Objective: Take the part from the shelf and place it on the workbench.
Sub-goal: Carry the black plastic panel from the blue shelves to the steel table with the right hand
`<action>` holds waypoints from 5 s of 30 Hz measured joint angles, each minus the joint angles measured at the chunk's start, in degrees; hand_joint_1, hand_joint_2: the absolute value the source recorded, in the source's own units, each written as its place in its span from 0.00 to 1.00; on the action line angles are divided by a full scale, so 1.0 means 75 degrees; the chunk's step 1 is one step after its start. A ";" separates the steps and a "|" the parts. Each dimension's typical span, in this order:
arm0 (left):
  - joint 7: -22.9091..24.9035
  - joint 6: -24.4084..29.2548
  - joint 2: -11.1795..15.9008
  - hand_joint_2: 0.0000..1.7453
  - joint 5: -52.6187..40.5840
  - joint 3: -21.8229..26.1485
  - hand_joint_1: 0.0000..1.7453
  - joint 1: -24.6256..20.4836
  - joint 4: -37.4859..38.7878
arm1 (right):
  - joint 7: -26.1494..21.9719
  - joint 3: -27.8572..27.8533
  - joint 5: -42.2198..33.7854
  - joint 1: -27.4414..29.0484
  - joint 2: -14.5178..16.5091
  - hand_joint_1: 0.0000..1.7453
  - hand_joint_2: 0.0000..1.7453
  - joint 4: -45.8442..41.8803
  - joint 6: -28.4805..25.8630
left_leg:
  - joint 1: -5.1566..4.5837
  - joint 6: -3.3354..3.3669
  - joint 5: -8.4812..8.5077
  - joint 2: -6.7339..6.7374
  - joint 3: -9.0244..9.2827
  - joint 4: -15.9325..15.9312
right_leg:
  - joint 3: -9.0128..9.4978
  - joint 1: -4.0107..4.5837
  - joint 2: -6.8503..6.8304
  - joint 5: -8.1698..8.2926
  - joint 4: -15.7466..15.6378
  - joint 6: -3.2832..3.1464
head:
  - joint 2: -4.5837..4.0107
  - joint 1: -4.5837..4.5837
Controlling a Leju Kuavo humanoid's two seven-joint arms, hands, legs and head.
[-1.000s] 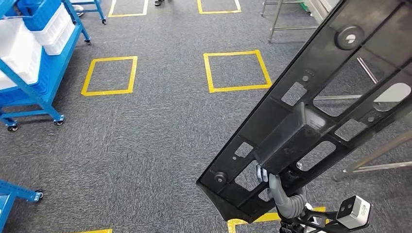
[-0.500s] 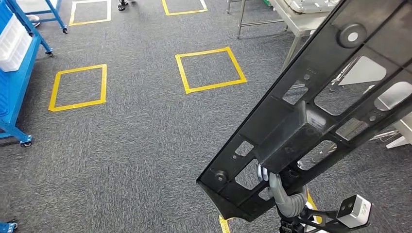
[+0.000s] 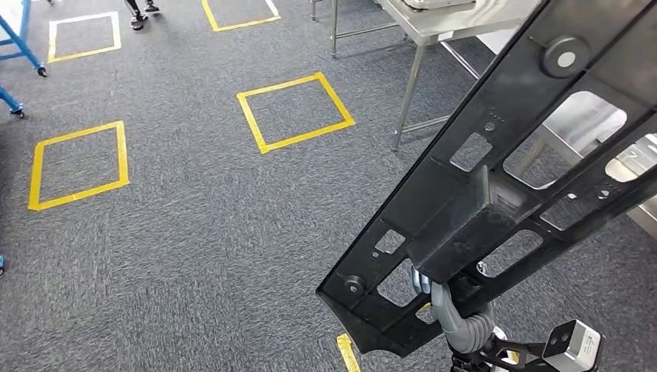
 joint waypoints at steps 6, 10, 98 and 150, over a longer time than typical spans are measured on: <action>0.0031 0.0000 -0.0015 1.00 -0.0054 0.0000 0.00 0.0015 0.0000 | -0.0003 -0.0043 0.0104 0.0031 0.0002 0.98 1.00 -0.0135 -0.0005 | 0.0075 -0.0165 -0.1112 -0.0675 -0.0919 0.2136 | 0.0021 -0.0078 0.0451 0.0086 -0.0092 -0.0136 | 0.0000 -0.0003; 0.0042 0.0000 -0.0015 1.00 -0.0059 0.0000 0.00 0.0017 0.0001 | -0.0026 -0.0066 0.0146 0.0100 0.0001 0.98 1.00 -0.0190 -0.0008 | 0.0138 -0.0174 -0.0337 -0.0889 -0.0472 0.1098 | 0.0025 -0.0096 0.0833 0.0053 -0.0008 -0.0085 | 0.0000 -0.0003; -0.0072 -0.0227 -0.0028 1.00 -0.0293 0.0003 0.00 0.0005 0.0003 | 0.0242 -0.0160 0.0024 0.0118 -0.0040 0.98 1.00 -0.0374 -0.0283 | 0.0084 -0.0109 -0.1007 -0.0667 -0.0925 0.2013 | 0.0055 -0.0062 0.0429 0.0132 -0.0127 -0.0069 | -0.0001 -0.0003; -0.0381 -0.1344 0.0002 1.00 0.0095 0.0476 0.00 0.0068 0.0003 | 0.0198 -0.0240 0.1534 -0.0402 -0.0625 0.98 1.00 -0.0158 -0.1306 | 0.0133 0.0179 -0.0533 -0.0738 0.0661 -0.0010 | -0.0870 -0.0138 0.0229 0.0331 0.0582 0.0364 | -0.0001 0.0001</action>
